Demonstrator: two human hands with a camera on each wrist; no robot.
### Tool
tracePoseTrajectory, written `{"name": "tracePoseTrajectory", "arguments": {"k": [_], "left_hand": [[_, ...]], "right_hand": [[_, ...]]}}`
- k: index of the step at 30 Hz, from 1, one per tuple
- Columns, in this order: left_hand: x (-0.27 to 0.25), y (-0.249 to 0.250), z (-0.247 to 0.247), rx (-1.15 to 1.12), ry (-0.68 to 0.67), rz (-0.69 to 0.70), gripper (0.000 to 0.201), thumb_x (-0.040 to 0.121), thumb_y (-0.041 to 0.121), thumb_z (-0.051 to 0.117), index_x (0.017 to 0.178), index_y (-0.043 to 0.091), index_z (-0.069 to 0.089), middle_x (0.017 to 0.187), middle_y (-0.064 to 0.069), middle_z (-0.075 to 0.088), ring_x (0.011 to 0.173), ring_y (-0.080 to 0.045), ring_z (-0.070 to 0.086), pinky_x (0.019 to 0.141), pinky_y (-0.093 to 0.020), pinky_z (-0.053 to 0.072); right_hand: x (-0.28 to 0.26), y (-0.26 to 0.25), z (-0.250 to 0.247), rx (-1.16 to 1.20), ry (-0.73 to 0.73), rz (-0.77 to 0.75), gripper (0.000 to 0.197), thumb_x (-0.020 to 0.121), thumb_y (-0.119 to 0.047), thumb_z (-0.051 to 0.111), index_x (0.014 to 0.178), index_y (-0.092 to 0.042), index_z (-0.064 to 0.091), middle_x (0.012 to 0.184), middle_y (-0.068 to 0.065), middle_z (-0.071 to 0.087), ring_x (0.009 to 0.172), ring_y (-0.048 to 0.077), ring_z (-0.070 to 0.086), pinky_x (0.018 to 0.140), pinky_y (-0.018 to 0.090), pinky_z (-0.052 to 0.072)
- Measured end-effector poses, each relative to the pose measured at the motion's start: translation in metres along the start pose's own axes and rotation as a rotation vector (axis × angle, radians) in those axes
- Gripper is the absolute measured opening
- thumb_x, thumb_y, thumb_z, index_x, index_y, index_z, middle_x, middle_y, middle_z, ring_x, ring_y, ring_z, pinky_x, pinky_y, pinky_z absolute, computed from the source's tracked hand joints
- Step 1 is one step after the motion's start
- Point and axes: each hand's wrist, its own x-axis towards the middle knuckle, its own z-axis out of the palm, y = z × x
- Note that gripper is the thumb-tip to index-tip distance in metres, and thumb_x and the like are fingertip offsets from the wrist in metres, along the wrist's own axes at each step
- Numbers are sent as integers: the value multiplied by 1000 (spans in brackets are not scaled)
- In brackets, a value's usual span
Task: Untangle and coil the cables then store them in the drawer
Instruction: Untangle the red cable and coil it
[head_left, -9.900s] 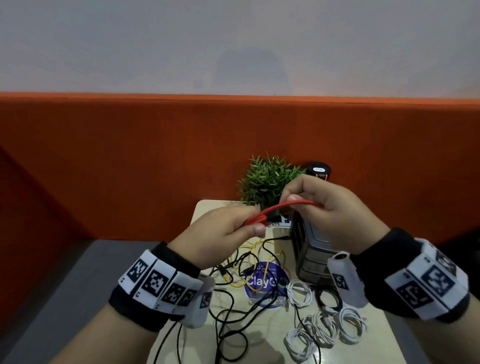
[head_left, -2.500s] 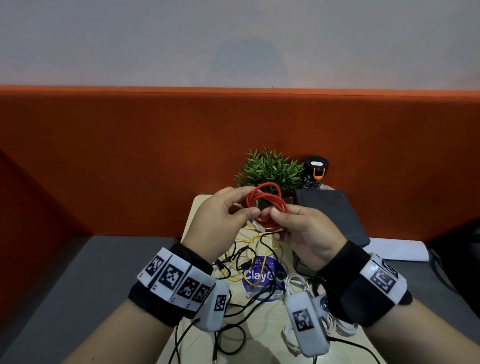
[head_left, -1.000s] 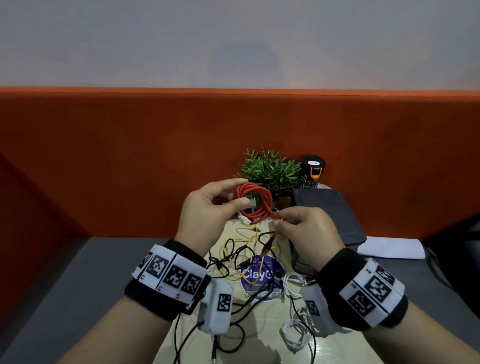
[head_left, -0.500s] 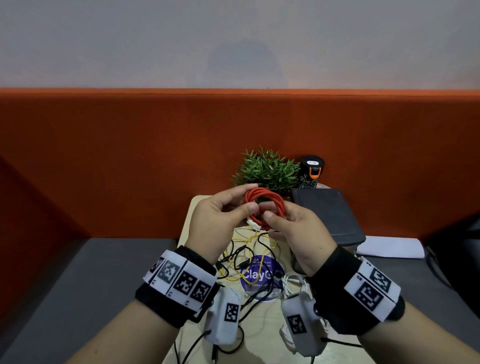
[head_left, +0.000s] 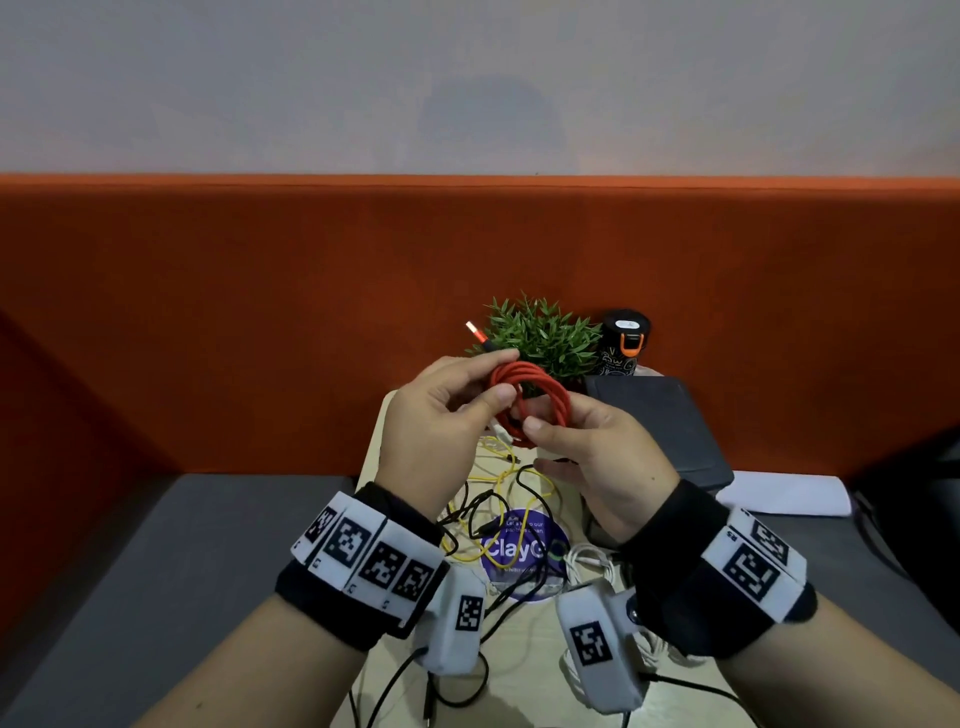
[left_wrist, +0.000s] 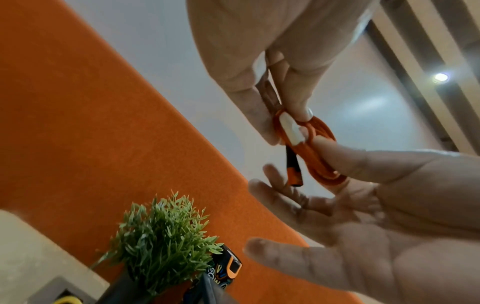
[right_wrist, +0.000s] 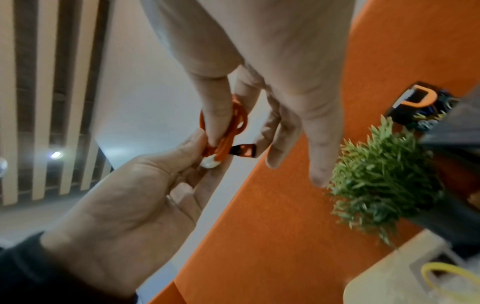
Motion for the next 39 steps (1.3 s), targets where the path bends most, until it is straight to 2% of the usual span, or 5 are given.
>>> {"name": "tracePoseTrajectory", "arguments": {"k": [7,20,31,36,39], "left_hand": [[3,-2,1,-206,-22,-230,22,86,-1,62,96,16,72,87,-5,73,79,-14,69,66,-27,56],[-10,-3,0,210,-153,-48,16,85,27,57,73,19,66,69,3,61,66,-10,56,61,-23,43],[-13,0,4,416,-206,39,10,93,19,57,85,14,58,52,11,41,49,0,42,46,-13,28],[-6,-5,-3,234,-390,74,5,93,18,57,90,21,59,128,14,57,122,8,45,93,-18,42],[-6,-11,-4,237,-346,174,5,88,19,59,91,22,62,138,21,44,130,4,37,103,-14,33]], "right_hand": [[0,-5,-9,-146,-153,-126,20,74,14,66,75,-5,70,94,8,57,87,13,63,75,19,53],[-1,1,-5,-140,-30,-109,13,76,7,70,81,-5,73,87,8,56,76,14,59,60,11,46],[0,-4,-6,-361,178,-214,12,81,-22,71,79,-11,65,74,17,69,72,33,66,72,44,55],[7,-9,-16,-230,213,-146,12,88,-14,65,78,-7,66,67,10,71,58,19,66,63,36,56],[10,-9,-17,-139,207,-67,15,91,-14,61,79,-5,62,68,15,69,51,28,65,61,41,55]]}}
